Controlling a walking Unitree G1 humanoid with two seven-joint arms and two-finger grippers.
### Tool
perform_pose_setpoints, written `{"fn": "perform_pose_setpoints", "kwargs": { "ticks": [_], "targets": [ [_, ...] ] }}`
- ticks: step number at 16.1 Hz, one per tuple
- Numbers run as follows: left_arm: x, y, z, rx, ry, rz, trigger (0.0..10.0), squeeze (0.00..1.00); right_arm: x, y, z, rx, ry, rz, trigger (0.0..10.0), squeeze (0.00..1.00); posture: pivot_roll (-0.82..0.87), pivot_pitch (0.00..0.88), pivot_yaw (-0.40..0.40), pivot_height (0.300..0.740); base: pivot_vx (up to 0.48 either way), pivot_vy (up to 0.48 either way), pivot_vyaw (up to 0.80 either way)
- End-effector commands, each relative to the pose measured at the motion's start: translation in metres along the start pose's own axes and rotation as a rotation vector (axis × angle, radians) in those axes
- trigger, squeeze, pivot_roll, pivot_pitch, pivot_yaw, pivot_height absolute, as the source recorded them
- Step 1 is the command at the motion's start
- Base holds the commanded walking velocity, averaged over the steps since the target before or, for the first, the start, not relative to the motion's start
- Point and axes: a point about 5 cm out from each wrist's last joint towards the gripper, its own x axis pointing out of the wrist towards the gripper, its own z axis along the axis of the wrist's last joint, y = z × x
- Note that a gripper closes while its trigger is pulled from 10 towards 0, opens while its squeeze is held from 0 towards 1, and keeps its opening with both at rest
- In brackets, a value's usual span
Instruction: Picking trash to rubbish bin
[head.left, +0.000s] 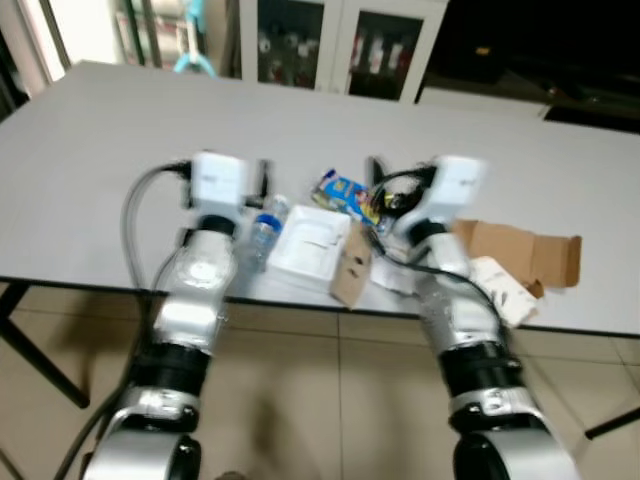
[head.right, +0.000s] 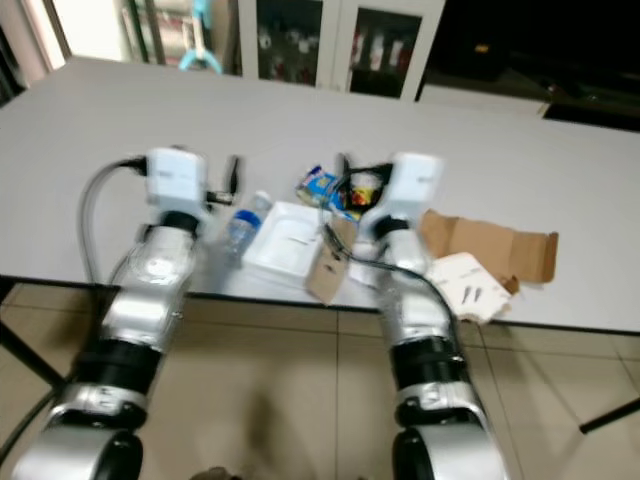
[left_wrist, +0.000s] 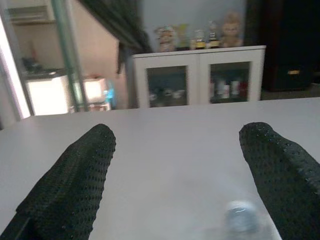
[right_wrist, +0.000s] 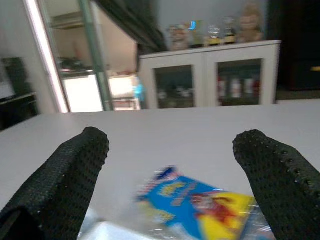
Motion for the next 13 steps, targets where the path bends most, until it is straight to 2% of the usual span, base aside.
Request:
{"fn": "perform_pose_setpoints", "kwargs": {
  "ticks": [1,3,4,7,11,13],
  "targets": [
    [0.000,-0.015,-0.002,-0.013,0.036,-0.072,10.0,0.00,0.001,-0.009,0.008,-0.013,-0.018,-0.023,10.0,0.00,0.04,0.026,-0.087,0.740,0.000,0.000,0.00],
    [0.000,-0.018,-0.007,-0.001,0.087,-0.104,10.0,0.00,0.001,-0.009,0.008,-0.012,-0.017,-0.022,10.0,0.00,0.05,0.027,-0.086,0.740,0.000,0.000,0.00],
    [-0.003,-0.024,-0.018,-0.007,0.175,-0.165,10.0,0.00,0.001,-0.009,0.007,-0.009,-0.017,-0.022,10.0,0.00,0.05,0.026,-0.085,0.740,0.000,0.000,0.00],
    [-0.014,-0.035,-0.040,0.025,0.287,-0.254,10.0,0.00,0.001,-0.007,0.007,-0.009,-0.017,-0.020,10.0,0.00,0.04,0.027,-0.085,0.740,0.000,0.000,0.00],
    [-0.012,-0.037,-0.040,0.049,0.311,-0.240,10.0,0.00,0.001,-0.003,0.004,0.003,0.014,0.029,10.0,0.00,0.04,0.030,-0.088,0.740,0.000,0.000,0.00],
    [-0.010,-0.039,-0.035,0.056,0.301,-0.247,10.0,0.00,-0.001,0.002,0.001,-0.009,0.052,0.112,10.0,0.00,0.04,0.029,-0.086,0.740,0.000,0.000,0.00]
  ]
}}
